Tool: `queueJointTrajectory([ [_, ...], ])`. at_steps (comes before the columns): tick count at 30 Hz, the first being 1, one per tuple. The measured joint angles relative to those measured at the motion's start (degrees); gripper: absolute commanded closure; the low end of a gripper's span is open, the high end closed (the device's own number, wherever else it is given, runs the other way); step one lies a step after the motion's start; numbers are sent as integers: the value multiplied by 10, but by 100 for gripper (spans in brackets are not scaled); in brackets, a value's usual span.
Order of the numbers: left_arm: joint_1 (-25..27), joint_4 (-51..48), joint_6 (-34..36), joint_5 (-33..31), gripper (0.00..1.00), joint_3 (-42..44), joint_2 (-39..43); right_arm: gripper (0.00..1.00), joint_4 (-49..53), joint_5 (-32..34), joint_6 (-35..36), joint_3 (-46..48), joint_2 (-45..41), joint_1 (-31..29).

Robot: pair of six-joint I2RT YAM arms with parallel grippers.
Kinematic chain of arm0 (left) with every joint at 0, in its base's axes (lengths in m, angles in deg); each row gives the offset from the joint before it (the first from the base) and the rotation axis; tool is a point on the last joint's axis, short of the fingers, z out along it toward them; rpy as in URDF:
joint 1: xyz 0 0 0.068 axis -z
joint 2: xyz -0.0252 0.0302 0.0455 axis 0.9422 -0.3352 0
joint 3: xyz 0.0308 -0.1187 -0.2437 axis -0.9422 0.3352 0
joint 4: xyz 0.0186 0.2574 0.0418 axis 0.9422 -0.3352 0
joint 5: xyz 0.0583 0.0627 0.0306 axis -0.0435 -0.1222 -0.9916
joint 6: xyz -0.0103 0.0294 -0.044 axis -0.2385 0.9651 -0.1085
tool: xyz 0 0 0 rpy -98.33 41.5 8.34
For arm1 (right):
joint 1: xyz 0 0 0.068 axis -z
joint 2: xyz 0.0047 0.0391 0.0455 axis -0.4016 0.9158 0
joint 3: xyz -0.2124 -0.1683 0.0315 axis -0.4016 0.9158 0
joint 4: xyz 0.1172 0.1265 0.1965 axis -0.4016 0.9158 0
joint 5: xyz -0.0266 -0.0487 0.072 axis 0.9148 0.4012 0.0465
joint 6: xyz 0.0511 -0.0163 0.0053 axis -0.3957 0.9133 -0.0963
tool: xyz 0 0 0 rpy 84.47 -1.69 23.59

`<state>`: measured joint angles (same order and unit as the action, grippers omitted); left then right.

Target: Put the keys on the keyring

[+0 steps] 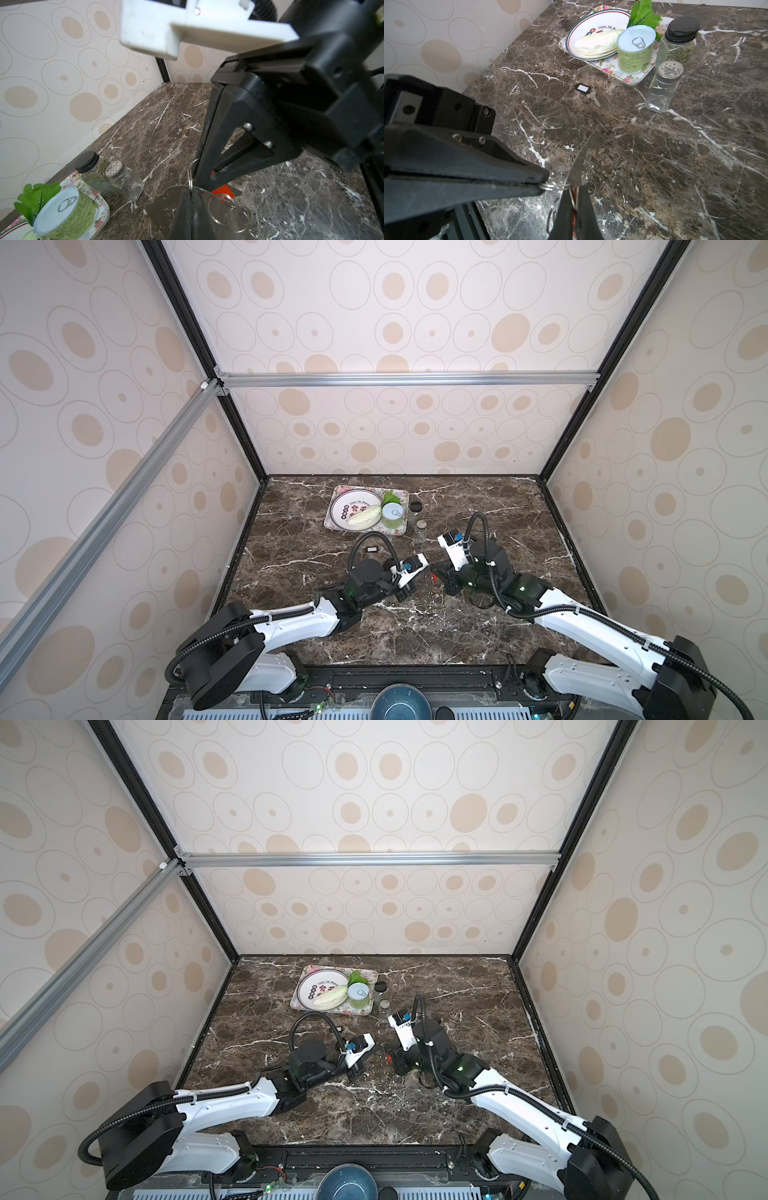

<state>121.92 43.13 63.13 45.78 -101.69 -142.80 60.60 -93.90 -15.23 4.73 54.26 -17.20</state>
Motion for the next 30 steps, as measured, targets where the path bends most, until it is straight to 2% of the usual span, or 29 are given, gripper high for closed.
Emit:
queueJointTrajectory([
  [1, 0, 0, 0, 0, 98, 0, 0, 100, 0, 0, 1, 0, -2, 0],
  [5, 0, 0, 0, -4, 73, 0, 0, 100, 0, -5, 5, 0, -14, 0],
  [8, 0, 0, -2, -5, 67, 0, 0, 100, 0, -7, 7, 1, -22, 0],
  [19, 0, -10, -3, 7, 67, -4, 0, 100, 8, 13, 30, 9, -37, -23],
  [30, 0, -27, 5, 25, 79, -17, 0, 100, 11, 43, 51, 9, -36, -41],
])
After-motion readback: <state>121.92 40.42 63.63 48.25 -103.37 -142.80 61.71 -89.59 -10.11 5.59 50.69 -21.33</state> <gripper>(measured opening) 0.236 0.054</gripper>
